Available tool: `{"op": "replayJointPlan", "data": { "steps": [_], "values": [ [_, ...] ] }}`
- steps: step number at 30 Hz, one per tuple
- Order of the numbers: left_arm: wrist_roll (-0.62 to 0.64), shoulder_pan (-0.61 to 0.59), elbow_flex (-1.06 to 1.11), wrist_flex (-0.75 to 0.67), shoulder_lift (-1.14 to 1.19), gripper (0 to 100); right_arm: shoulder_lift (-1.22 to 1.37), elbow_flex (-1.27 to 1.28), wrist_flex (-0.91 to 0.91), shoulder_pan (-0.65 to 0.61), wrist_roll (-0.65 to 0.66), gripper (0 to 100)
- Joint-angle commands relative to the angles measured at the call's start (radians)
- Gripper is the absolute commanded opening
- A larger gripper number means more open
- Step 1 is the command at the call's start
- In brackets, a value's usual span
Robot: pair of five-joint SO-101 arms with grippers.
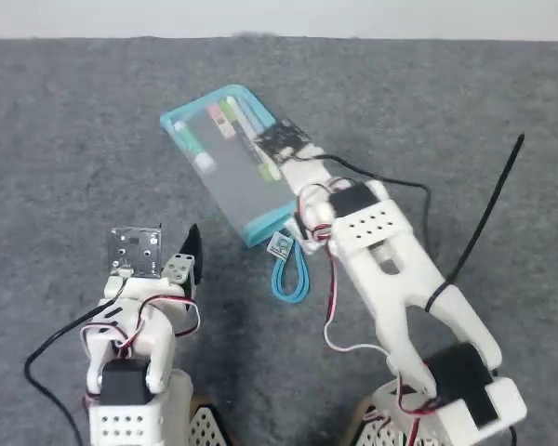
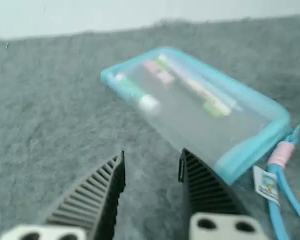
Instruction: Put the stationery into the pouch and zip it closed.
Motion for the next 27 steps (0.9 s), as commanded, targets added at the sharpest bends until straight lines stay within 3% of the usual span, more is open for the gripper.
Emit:
{"op": "replayJointPlan", "data": {
  "steps": [1,3,10,13,27],
  "values": [
    [0.000,-0.021,0.039,-0.106,-0.025,17,-0.027,0.031,-0.056,0.022,0.018,0.6],
    [0.000,-0.023,0.053,-0.118,-0.025,17,0.016,0.032,-0.062,0.016,-0.029,0.6],
    [0.000,-0.025,0.054,-0.115,-0.025,17,0.234,-0.169,-0.084,0.021,-0.459,0.6],
    [0.000,-0.025,0.054,-0.115,-0.025,17,0.341,-0.281,-0.082,0.024,-0.583,0.6],
    [-0.002,-0.025,0.051,-0.117,-0.025,17,0.519,-0.549,0.177,0.044,-0.592,0.7]
  ]
}}
